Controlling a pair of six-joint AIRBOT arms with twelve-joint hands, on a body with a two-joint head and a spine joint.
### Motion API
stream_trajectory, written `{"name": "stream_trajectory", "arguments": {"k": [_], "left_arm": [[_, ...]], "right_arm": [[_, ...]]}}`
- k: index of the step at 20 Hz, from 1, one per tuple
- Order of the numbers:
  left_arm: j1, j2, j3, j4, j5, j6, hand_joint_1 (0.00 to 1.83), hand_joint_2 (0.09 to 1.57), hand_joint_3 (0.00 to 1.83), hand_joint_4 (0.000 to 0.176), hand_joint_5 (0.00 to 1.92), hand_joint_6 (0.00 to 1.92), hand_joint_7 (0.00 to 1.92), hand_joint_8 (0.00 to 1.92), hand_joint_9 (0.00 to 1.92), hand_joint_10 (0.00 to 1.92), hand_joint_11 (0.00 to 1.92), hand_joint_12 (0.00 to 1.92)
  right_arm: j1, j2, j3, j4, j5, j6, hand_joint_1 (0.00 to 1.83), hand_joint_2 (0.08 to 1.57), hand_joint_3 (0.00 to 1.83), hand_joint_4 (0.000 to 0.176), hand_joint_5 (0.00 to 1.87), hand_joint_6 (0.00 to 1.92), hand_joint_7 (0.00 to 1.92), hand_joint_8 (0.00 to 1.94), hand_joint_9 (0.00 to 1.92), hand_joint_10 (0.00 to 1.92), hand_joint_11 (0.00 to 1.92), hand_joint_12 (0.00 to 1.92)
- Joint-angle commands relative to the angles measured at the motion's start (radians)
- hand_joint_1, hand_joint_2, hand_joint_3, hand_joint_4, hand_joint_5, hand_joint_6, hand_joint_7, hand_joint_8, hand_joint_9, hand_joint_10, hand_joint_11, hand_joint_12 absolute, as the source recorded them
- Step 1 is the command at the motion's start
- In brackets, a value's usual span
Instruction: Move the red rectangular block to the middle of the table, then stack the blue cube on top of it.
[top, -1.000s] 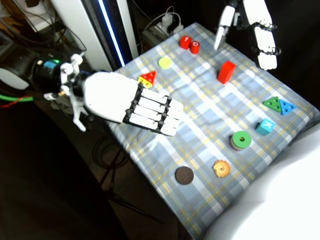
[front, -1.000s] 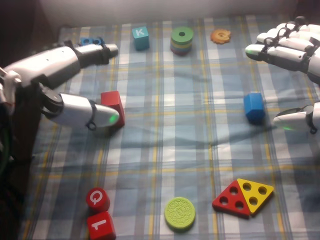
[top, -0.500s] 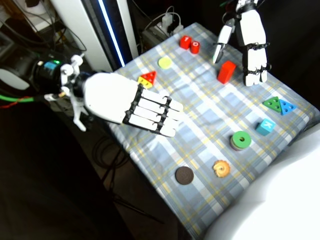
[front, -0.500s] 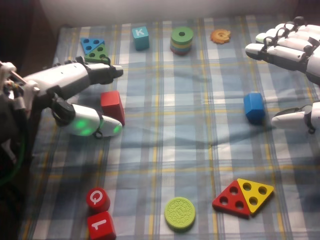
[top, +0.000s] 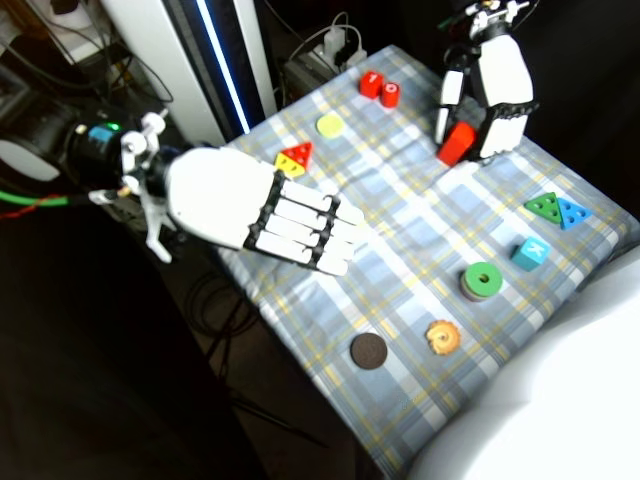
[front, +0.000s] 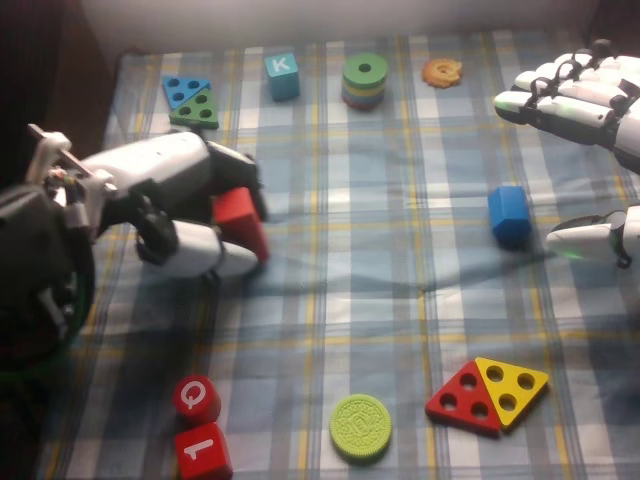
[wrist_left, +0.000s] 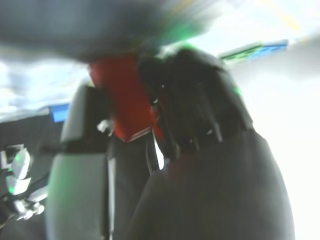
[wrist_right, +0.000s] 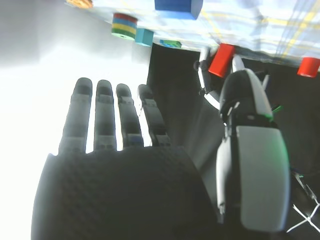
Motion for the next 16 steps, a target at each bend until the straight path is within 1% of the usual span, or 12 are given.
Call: {"name": "stream_trajectory", "arguments": {"k": [1,2,4,6,7,8,10,11,12,13,14,16], "left_arm": [[-0.026,0.015,-0.014,0.048,-0.125,-0.004,1.18,1.28,0.00,0.000,0.65,1.38,0.71,1.54,0.91,1.80,1.00,1.92],[-0.039,0.022,-0.032,0.080,-0.141,-0.004,1.18,1.29,0.00,0.000,0.64,1.44,0.68,1.54,0.87,1.84,0.96,1.92],[-0.087,0.021,-0.052,0.147,-0.158,-0.004,1.18,1.28,0.00,0.000,0.67,1.42,0.70,1.51,0.92,1.81,0.98,1.92],[-0.114,0.007,-0.048,0.178,-0.150,-0.004,1.19,1.28,0.00,0.000,0.67,1.42,0.71,1.50,0.93,1.81,0.97,1.92],[-0.131,-0.009,-0.038,0.189,-0.138,-0.004,1.10,1.28,0.00,0.000,0.68,1.42,0.83,1.68,0.96,1.90,1.03,1.92],[-0.150,-0.032,-0.020,0.198,-0.119,-0.004,1.20,1.25,0.00,0.000,0.64,1.30,0.83,1.46,0.90,1.56,0.89,1.75],[-0.187,-0.080,0.026,0.203,-0.071,-0.005,1.22,1.24,0.00,0.000,0.65,1.28,0.87,1.39,0.92,1.42,0.89,1.69],[-0.206,-0.111,0.059,0.191,-0.045,-0.005,1.20,1.25,0.00,0.000,0.71,1.32,0.77,1.45,1.01,1.65,1.01,1.88],[-0.213,-0.134,0.086,0.171,-0.033,-0.005,1.11,1.25,0.00,0.000,0.73,1.35,0.93,1.61,1.08,1.79,1.13,1.91],[-0.218,-0.166,0.124,0.135,-0.014,-0.005,1.08,1.27,0.00,0.000,0.70,1.40,0.94,1.72,1.11,1.90,1.20,1.92],[-0.224,-0.193,0.160,0.115,0.016,-0.005,1.10,1.24,0.00,0.000,0.75,1.34,0.96,1.86,1.19,1.92,1.30,1.92],[-0.225,-0.248,0.227,0.075,0.068,-0.005,1.11,1.22,0.00,0.000,0.78,1.28,0.92,1.77,1.12,1.92,1.23,1.92]], "right_arm": [[0.005,0.001,0.000,0.009,0.121,0.003,0.41,1.12,0.01,0.039,0.00,0.00,0.00,0.00,0.00,0.00,0.00,0.00],[0.005,0.001,-0.001,0.009,0.122,0.004,0.43,1.11,0.00,0.048,0.00,0.00,0.00,0.00,0.00,0.00,0.00,0.00],[0.005,0.001,-0.002,0.009,0.124,0.004,0.41,1.12,0.01,0.039,0.00,0.00,0.00,0.00,0.00,0.00,0.00,0.00],[0.005,0.000,-0.002,0.009,0.126,0.004,0.39,1.12,0.01,0.048,0.00,0.00,0.00,0.00,0.00,0.00,0.00,0.00],[0.005,0.000,-0.003,0.009,0.127,0.004,0.39,1.12,0.01,0.051,0.00,0.00,0.00,0.00,0.00,0.00,0.00,0.00],[0.005,0.000,-0.003,0.009,0.127,0.004,0.35,1.13,0.01,0.060,0.00,0.00,0.00,0.00,0.00,0.00,0.00,0.00],[0.005,-0.002,-0.003,0.009,0.129,0.004,0.35,1.13,0.01,0.063,0.00,0.00,0.00,0.00,0.00,0.00,0.00,0.00],[0.005,-0.002,-0.003,0.009,0.130,0.004,0.38,1.12,0.00,0.076,0.00,0.00,0.00,0.00,0.00,0.00,0.00,0.00],[0.004,-0.002,-0.003,0.009,0.131,0.004,0.40,1.13,0.00,0.085,0.00,0.00,0.00,0.00,0.00,0.00,0.00,0.00],[0.004,-0.002,-0.003,0.008,0.131,0.004,0.40,1.13,0.00,0.101,0.00,0.00,0.00,0.00,0.00,0.00,0.00,0.00],[0.003,-0.003,-0.003,0.008,0.131,0.004,0.38,1.13,0.00,0.087,0.00,0.00,0.00,0.00,0.00,0.00,0.00,0.00],[-0.001,-0.005,-0.003,0.008,0.131,0.004,0.39,1.12,0.00,0.087,0.00,0.00,0.00,0.00,0.00,0.00,0.00,0.00]]}}
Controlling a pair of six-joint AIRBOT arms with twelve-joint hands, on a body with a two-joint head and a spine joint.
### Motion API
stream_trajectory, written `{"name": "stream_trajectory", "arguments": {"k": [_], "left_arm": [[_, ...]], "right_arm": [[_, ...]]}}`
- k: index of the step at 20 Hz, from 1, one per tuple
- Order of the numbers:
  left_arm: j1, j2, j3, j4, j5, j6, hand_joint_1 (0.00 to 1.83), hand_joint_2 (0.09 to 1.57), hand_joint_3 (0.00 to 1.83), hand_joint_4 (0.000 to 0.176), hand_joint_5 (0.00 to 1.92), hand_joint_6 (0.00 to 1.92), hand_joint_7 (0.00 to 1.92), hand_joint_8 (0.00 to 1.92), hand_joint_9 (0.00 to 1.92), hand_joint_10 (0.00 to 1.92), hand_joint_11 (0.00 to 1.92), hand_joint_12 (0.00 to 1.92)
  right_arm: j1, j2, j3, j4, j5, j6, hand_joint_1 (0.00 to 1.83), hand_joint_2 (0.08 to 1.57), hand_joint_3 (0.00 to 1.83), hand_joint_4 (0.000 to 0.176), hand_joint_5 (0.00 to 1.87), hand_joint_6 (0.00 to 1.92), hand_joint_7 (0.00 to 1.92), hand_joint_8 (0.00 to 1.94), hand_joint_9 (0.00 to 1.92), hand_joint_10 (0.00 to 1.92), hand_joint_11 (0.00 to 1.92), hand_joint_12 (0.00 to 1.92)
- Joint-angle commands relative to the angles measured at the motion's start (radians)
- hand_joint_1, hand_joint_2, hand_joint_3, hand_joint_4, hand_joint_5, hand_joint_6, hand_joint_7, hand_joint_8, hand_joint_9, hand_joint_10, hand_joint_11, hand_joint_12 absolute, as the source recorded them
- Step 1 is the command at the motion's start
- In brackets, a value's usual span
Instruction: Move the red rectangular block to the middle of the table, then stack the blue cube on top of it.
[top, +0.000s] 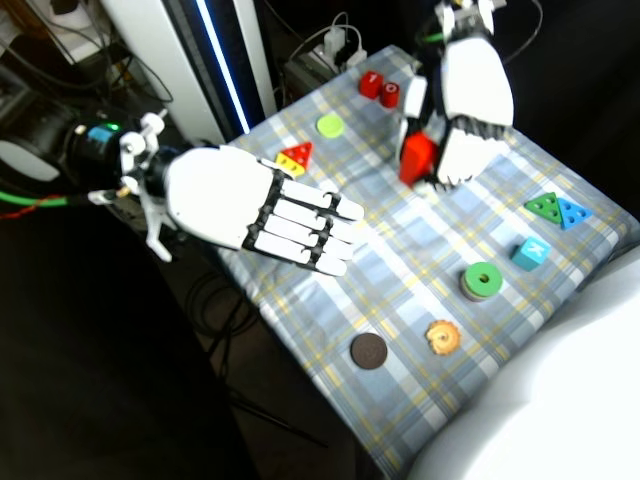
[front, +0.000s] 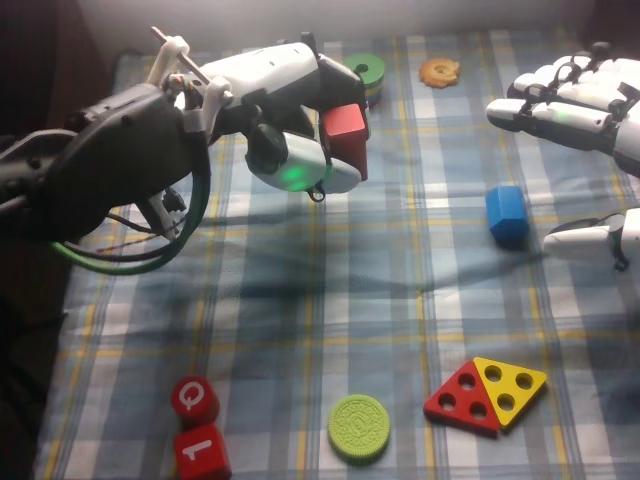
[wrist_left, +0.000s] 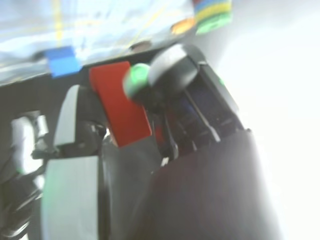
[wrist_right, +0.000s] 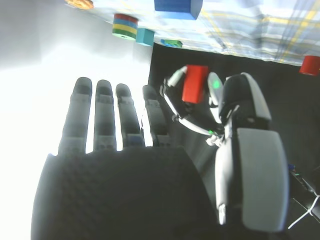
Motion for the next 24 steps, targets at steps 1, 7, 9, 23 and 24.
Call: {"name": "stream_trajectory", "arguments": {"k": [1,7,9,23,24], "left_arm": [[-0.013,-0.016,0.010,0.000,-0.056,-0.005,1.19,1.24,0.00,0.000,0.73,1.16,0.82,1.63,1.02,1.85,1.09,1.92],[0.018,-0.059,0.065,-0.071,-0.023,-0.004,1.21,1.23,0.00,0.000,0.71,1.13,0.86,1.52,0.93,1.75,0.93,1.92],[0.022,-0.051,0.047,-0.057,-0.033,-0.004,1.01,1.20,0.00,0.000,0.48,0.84,0.51,1.30,0.38,1.65,0.24,1.92],[0.048,0.191,-0.252,0.157,-0.336,-0.078,0.76,1.08,0.00,0.173,0.00,0.00,0.00,0.00,0.00,0.00,0.00,0.00],[0.058,0.222,-0.274,0.192,-0.375,-0.131,0.74,1.08,0.00,0.153,0.00,0.00,0.00,0.00,0.00,0.00,0.00,0.00]], "right_arm": [[0.005,0.000,0.001,0.007,0.122,0.003,0.41,1.12,0.00,0.086,0.00,0.00,0.00,0.00,0.00,0.00,0.00,0.00],[0.004,-0.001,0.002,0.007,0.122,0.003,0.42,1.14,0.01,0.057,0.00,0.00,0.00,0.00,0.00,0.00,0.00,0.00],[0.004,-0.001,0.002,0.007,0.122,0.003,0.40,1.14,0.01,0.059,0.00,0.00,0.00,0.00,0.00,0.00,0.00,0.00],[0.004,-0.004,0.005,0.007,0.121,0.017,0.50,1.13,0.00,0.035,0.00,0.00,0.00,0.00,0.00,0.00,0.00,0.00],[0.004,-0.010,0.010,0.007,0.121,0.024,0.51,1.13,0.00,0.028,0.00,0.00,0.00,0.00,0.00,0.00,0.00,0.00]]}}
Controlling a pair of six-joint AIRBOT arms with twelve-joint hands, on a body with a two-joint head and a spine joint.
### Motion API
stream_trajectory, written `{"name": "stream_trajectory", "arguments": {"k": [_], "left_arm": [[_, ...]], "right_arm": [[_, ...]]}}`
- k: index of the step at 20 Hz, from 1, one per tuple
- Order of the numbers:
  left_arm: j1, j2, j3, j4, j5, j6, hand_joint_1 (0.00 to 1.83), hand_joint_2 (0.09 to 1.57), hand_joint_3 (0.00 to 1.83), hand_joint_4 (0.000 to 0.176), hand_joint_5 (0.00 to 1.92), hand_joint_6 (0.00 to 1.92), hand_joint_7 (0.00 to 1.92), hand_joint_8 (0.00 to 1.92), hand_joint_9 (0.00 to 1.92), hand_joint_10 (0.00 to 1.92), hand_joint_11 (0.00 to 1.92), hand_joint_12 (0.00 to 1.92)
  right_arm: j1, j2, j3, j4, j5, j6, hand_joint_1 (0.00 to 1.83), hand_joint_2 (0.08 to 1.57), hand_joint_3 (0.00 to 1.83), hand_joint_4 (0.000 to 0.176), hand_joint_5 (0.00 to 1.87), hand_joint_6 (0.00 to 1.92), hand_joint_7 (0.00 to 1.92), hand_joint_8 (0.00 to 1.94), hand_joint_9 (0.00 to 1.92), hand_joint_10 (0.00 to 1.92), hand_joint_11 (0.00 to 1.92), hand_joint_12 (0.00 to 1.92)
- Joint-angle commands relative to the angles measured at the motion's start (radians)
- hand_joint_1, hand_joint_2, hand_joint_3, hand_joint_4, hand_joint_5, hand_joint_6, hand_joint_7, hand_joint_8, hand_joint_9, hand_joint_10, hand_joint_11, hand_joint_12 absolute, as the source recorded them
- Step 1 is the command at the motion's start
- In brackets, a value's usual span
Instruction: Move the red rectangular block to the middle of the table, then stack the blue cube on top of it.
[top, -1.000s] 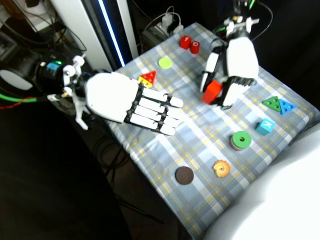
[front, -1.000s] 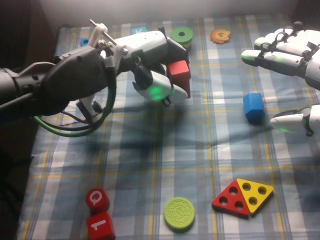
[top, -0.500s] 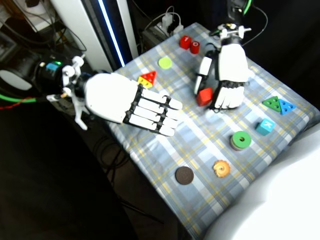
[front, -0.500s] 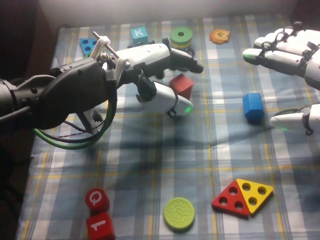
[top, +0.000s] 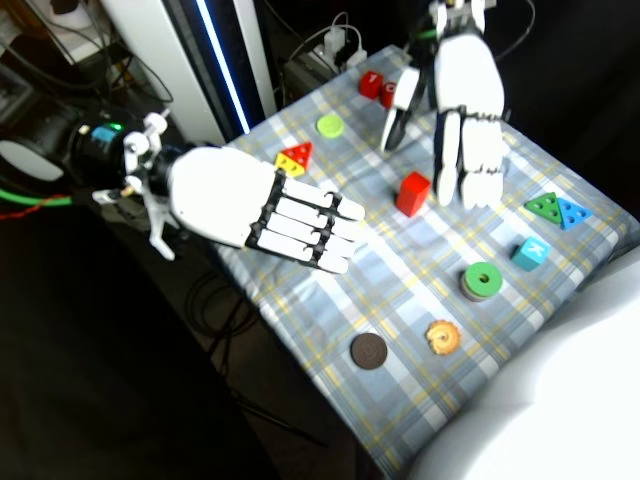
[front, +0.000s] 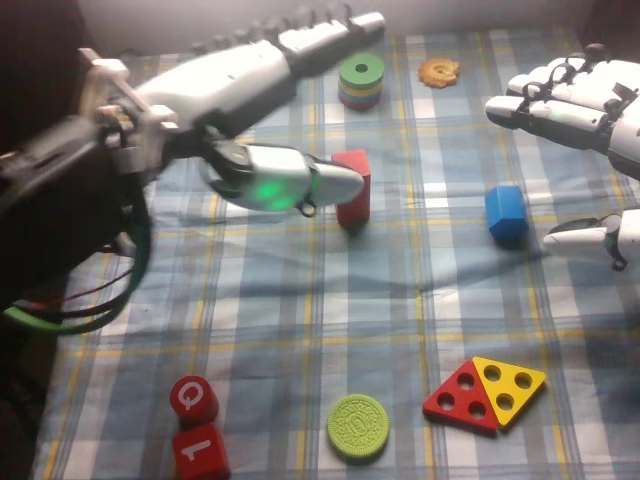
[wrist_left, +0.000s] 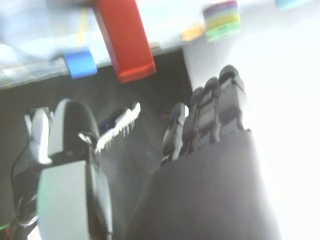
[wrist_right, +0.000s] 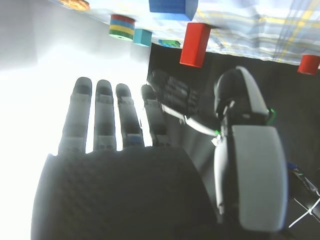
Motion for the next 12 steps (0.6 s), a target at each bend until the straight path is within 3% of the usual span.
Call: {"name": "stream_trajectory", "arguments": {"k": [1,2,3,4,5,6,7,8,9,10,11,12], "left_arm": [[0.002,0.031,-0.016,0.044,-0.192,-0.060,0.75,1.14,0.02,0.100,0.00,0.00,0.00,0.00,0.00,0.00,0.00,0.00],[0.017,0.061,-0.037,0.070,-0.236,-0.112,0.80,1.19,0.03,0.073,0.00,0.00,0.00,0.00,0.00,0.00,0.00,0.00],[0.034,0.087,-0.054,0.091,-0.278,-0.160,0.78,1.30,0.03,0.056,0.00,0.00,0.00,0.00,0.00,0.00,0.00,0.00],[0.047,0.101,-0.063,0.101,-0.310,-0.193,0.74,1.36,0.04,0.060,0.00,0.00,0.00,0.00,0.00,0.00,0.00,0.00],[0.066,0.122,-0.078,0.112,-0.352,-0.230,0.69,1.39,0.04,0.061,0.00,0.00,0.00,0.00,0.00,0.00,0.00,0.00],[0.079,0.137,-0.092,0.115,-0.385,-0.236,0.82,1.36,0.02,0.058,0.00,0.00,0.00,0.00,0.00,0.00,0.00,0.00],[0.086,0.143,-0.099,0.116,-0.398,-0.236,0.89,1.35,0.01,0.042,0.00,0.00,0.00,0.00,0.00,0.00,0.00,0.00],[0.089,0.144,-0.100,0.116,-0.403,-0.236,0.88,1.36,0.01,0.049,0.00,0.00,0.00,0.00,0.00,0.00,0.00,0.00],[0.092,0.145,-0.102,0.115,-0.408,-0.236,0.85,1.37,0.01,0.057,0.00,0.00,0.00,0.00,0.00,0.00,0.00,0.00],[0.095,0.147,-0.104,0.115,-0.412,-0.236,0.87,1.35,0.00,0.063,0.00,0.00,0.00,0.00,0.00,0.00,0.00,0.00],[0.097,0.149,-0.106,0.115,-0.414,-0.236,0.86,1.35,0.00,0.054,0.00,0.00,0.00,0.00,0.00,0.00,0.00,0.00],[0.100,0.151,-0.108,0.115,-0.417,-0.236,0.85,1.34,0.00,0.062,0.00,0.00,0.00,0.00,0.00,0.00,0.00,0.00]], "right_arm": [[0.001,-0.011,0.014,0.010,0.117,0.023,0.53,1.14,0.00,0.023,0.00,0.00,0.00,0.00,0.00,0.00,0.00,0.00],[-0.003,-0.027,0.031,0.010,0.116,0.049,0.53,1.15,0.01,0.026,0.00,0.00,0.00,0.00,0.00,0.00,0.00,0.00],[-0.008,-0.041,0.048,0.010,0.113,0.071,0.55,1.16,0.01,0.018,0.00,0.00,0.04,0.02,0.04,0.02,0.05,0.03],[-0.010,-0.053,0.058,0.010,0.108,0.081,0.59,1.16,0.01,0.010,0.03,0.01,0.15,0.03,0.11,0.13,0.01,0.66],[-0.010,-0.069,0.071,0.014,0.098,0.084,0.63,1.15,0.00,0.017,0.07,0.00,0.24,0.01,0.10,0.40,0.00,1.07],[-0.011,-0.085,0.083,0.023,0.089,0.084,0.71,1.13,0.00,0.012,0.14,0.01,0.32,0.02,0.04,0.69,0.00,1.29],[-0.012,-0.102,0.096,0.039,0.080,0.084,0.75,1.12,0.00,0.014,0.19,0.03,0.36,0.03,0.01,0.81,0.00,1.33],[-0.014,-0.111,0.104,0.049,0.077,0.084,0.74,1.13,0.00,0.018,0.22,0.03,0.39,0.04,0.00,0.84,0.00,1.34],[-0.018,-0.120,0.113,0.060,0.074,0.084,0.72,1.14,0.00,0.010,0.23,0.04,0.40,0.04,0.00,0.83,0.00,1.30],[-0.019,-0.128,0.120,0.069,0.070,0.084,0.70,1.15,0.00,0.003,0.26,0.04,0.43,0.05,0.00,0.92,0.00,1.38],[-0.019,-0.133,0.124,0.073,0.067,0.084,0.71,1.15,0.00,0.001,0.30,0.05,0.46,0.06,0.00,1.01,0.00,1.49],[-0.019,-0.139,0.130,0.080,0.063,0.084,0.71,1.15,0.00,0.001,0.31,0.06,0.47,0.07,0.00,1.05,0.00,1.53]]}}
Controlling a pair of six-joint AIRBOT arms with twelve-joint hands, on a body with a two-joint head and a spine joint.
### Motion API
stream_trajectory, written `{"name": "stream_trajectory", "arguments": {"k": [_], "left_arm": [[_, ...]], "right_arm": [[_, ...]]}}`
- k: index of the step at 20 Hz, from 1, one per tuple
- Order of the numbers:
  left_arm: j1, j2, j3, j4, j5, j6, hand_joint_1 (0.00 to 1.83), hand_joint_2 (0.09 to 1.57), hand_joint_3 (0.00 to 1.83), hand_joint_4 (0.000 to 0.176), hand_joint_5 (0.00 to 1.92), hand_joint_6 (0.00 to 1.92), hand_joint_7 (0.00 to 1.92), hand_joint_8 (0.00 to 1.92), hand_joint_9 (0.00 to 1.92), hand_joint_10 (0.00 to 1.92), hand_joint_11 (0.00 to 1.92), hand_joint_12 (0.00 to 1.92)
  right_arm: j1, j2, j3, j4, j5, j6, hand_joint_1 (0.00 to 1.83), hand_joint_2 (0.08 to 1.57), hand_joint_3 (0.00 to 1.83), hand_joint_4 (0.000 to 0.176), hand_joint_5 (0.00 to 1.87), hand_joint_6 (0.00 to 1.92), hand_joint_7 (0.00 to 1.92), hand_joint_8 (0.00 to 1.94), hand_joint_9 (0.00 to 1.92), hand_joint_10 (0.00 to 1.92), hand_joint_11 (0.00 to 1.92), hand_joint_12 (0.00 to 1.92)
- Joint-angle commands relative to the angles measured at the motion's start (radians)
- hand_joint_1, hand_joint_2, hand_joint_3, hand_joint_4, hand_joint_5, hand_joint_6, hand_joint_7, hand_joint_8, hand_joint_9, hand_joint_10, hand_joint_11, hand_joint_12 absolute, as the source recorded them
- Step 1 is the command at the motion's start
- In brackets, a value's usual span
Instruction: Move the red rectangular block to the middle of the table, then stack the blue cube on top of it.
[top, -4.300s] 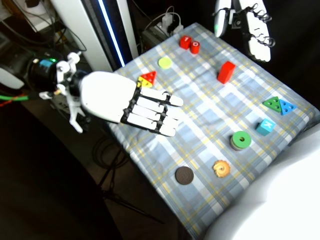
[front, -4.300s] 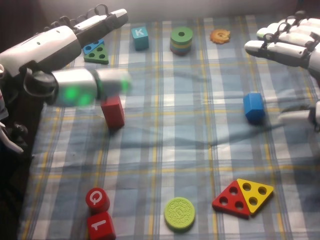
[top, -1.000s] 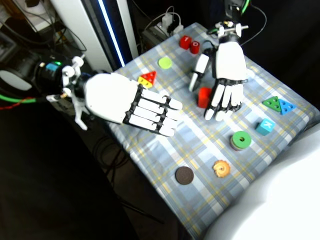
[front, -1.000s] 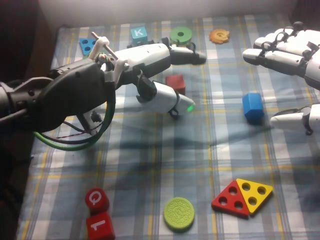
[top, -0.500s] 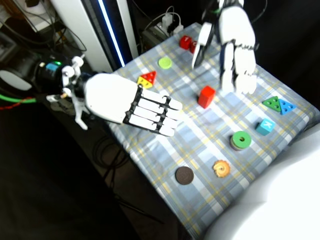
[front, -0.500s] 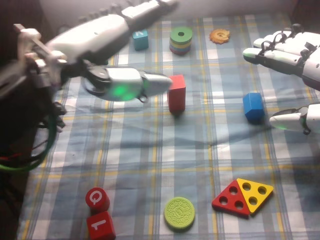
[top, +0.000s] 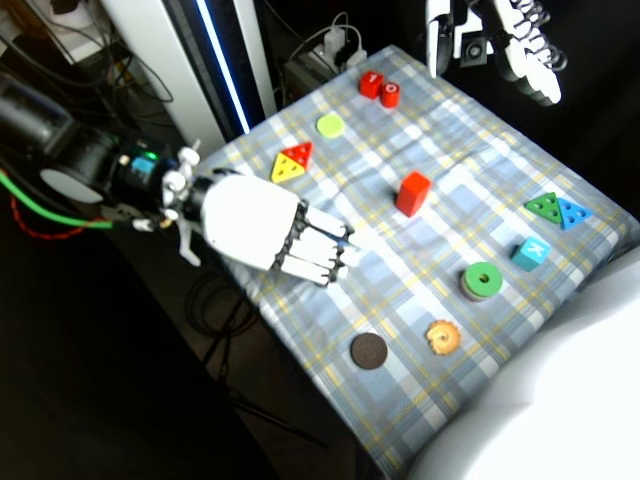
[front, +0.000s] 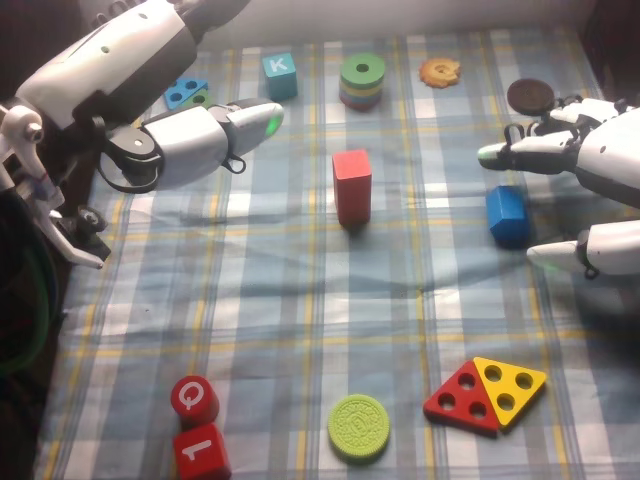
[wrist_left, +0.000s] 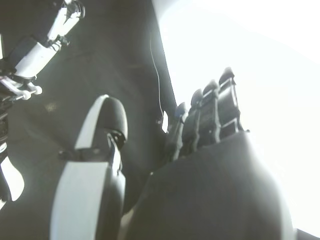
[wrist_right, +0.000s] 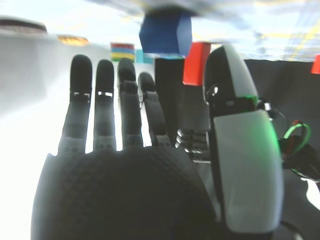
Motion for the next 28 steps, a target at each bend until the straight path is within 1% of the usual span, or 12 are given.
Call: {"name": "stream_trajectory", "arguments": {"k": [1,4,5,11,12,13,17,22,24,25,26,28], "left_arm": [[-0.007,0.007,-0.004,0.017,-0.129,-0.006,0.83,1.34,0.00,0.057,0.00,0.00,0.00,0.00,0.00,0.00,0.00,0.00],[0.001,0.011,-0.008,0.013,-0.138,-0.006,0.71,1.36,0.01,0.050,0.00,0.00,0.00,0.00,0.00,0.00,0.00,0.00],[0.004,0.013,-0.009,0.011,-0.142,-0.006,0.66,1.37,0.01,0.068,0.00,0.00,0.00,0.00,0.00,0.00,0.00,0.00],[0.012,0.016,-0.013,0.004,-0.155,-0.006,0.60,1.39,0.01,0.091,0.00,0.00,0.00,0.00,0.00,0.00,0.00,0.00],[0.014,0.017,-0.014,0.003,-0.158,-0.006,0.62,1.39,0.01,0.081,0.00,0.00,0.00,0.00,0.00,0.00,0.00,0.00],[0.015,0.018,-0.014,0.001,-0.158,-0.006,0.62,1.39,0.01,0.074,0.00,0.00,0.00,0.00,0.00,0.00,0.00,0.00],[0.026,0.024,-0.017,-0.007,-0.169,-0.006,0.57,1.39,0.01,0.060,0.00,0.00,0.00,0.00,0.00,0.00,0.00,0.00],[0.053,0.032,-0.019,-0.041,-0.192,-0.006,0.59,1.40,0.01,0.062,0.00,0.00,0.00,0.00,0.00,0.00,0.00,0.00],[0.062,0.032,-0.019,-0.056,-0.195,-0.006,0.82,1.44,0.01,0.075,0.00,0.00,0.00,0.00,0.00,0.00,0.00,0.00],[0.070,0.032,-0.020,-0.062,-0.198,-0.006,1.01,1.45,0.01,0.086,0.00,0.00,0.00,0.00,0.00,0.00,0.00,0.00],[0.074,0.032,-0.020,-0.068,-0.202,-0.006,1.01,1.45,0.01,0.086,0.00,0.00,0.00,0.00,0.00,0.00,0.00,0.00],[0.098,0.031,-0.020,-0.100,-0.229,-0.006,1.26,1.42,0.00,0.080,0.00,0.00,0.00,0.00,0.00,0.00,0.00,0.00]], "right_arm": [[0.007,-0.005,0.004,0.006,0.112,0.005,0.71,1.16,0.00,0.000,0.33,0.07,0.49,0.09,0.00,1.09,0.00,1.54],[0.007,-0.018,0.014,0.018,0.108,0.005,0.74,1.15,0.00,0.000,0.35,0.17,0.31,0.64,0.00,1.29,0.00,1.79],[0.007,-0.022,0.016,0.019,0.108,0.005,0.74,1.15,0.00,0.000,0.34,0.25,0.25,0.85,0.00,1.43,0.00,1.90],[0.007,-0.052,0.031,0.031,0.108,0.005,0.73,1.21,0.01,0.000,0.28,1.09,0.35,1.26,0.13,1.71,0.00,1.92],[0.008,-0.059,0.037,0.034,0.107,0.007,0.82,1.31,0.01,0.064,0.52,1.49,0.46,1.32,0.21,1.79,0.01,1.92],[0.010,-0.060,0.039,0.034,0.107,0.013,1.07,1.29,0.00,0.000,0.59,1.44,0.70,1.46,0.34,1.76,0.09,1.92],[0.046,-0.045,0.023,-0.040,0.126,0.049,1.17,1.30,0.00,0.000,0.70,1.17,0.65,1.78,0.52,1.92,0.47,1.92],[0.141,-0.033,0.020,-0.160,0.134,0.101,1.17,1.27,0.00,0.000,0.75,1.17,0.68,1.67,0.47,1.82,0.44,1.92],[0.195,-0.049,0.033,-0.200,0.108,0.101,1.21,1.23,0.00,0.000,0.72,1.17,0.84,1.49,0.89,1.60,0.89,1.87],[0.220,-0.065,0.044,-0.218,0.088,0.102,1.19,1.27,0.00,0.000,0.67,1.21,0.78,1.62,1.00,1.73,1.03,1.91],[0.230,-0.072,0.050,-0.225,0.081,0.103,1.19,1.27,0.00,0.000,0.67,1.21,0.78,1.62,1.00,1.73,1.03,1.91],[0.282,-0.114,0.083,-0.265,0.048,0.112,1.14,1.30,0.01,0.000,0.70,1.48,0.59,1.53,0.59,1.46,0.59,1.89]]}}
